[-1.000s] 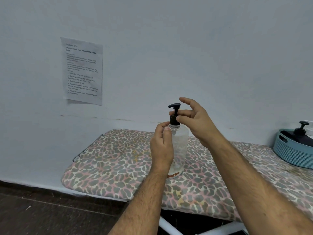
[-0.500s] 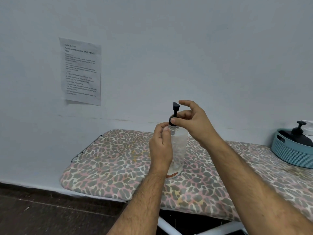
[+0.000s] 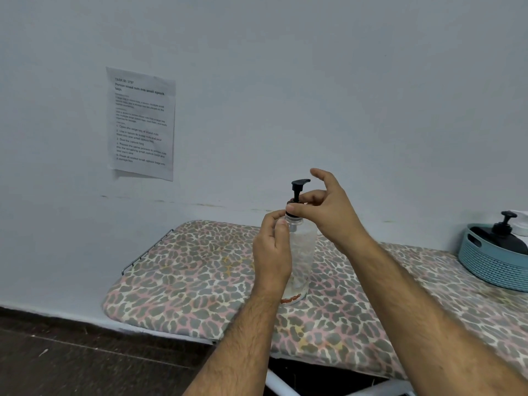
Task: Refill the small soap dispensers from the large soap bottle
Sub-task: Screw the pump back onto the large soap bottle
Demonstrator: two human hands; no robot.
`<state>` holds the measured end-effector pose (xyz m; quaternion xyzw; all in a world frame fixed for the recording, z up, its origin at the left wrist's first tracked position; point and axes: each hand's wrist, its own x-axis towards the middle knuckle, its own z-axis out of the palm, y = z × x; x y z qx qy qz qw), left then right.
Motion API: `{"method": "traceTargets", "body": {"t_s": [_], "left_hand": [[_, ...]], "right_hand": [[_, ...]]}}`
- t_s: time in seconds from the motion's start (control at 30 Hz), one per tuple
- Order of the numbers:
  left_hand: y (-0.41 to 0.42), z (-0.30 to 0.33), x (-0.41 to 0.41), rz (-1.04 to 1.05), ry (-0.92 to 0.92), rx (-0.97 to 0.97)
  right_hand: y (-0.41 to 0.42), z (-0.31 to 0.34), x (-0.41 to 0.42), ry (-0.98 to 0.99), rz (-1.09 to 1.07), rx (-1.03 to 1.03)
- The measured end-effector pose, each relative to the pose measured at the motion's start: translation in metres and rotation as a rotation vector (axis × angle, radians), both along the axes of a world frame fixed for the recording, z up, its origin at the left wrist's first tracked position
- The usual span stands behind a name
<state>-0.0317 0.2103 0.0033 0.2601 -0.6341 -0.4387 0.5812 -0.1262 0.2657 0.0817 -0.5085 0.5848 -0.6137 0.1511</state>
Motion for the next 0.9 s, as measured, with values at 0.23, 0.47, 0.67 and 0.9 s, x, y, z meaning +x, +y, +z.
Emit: {"method": "traceTargets", "body": {"t_s": [0.23,0.47,0.67,0.9], "left_hand": [[-0.002,-0.003,-0.001,-0.003,0.014,-0.009],[-0.002,-0.002,0.0,0.011,-0.006,-0.007],[0.0,0.003,0.003,-0.023,-0.063,-0.007],[-0.008,0.0,0.023,-0.167,-0.276,0.005]], "right_hand": [[0.006,0.001,-0.005,-0.091,0.152,0.013],[0.003,0.004,-0.001,-0.009,0.066,0.023],[0.003,0.002,-0.005,-0.031,0.119,0.068],[0.001,0.004,-0.01,-0.041,0.135,0.107]]}}
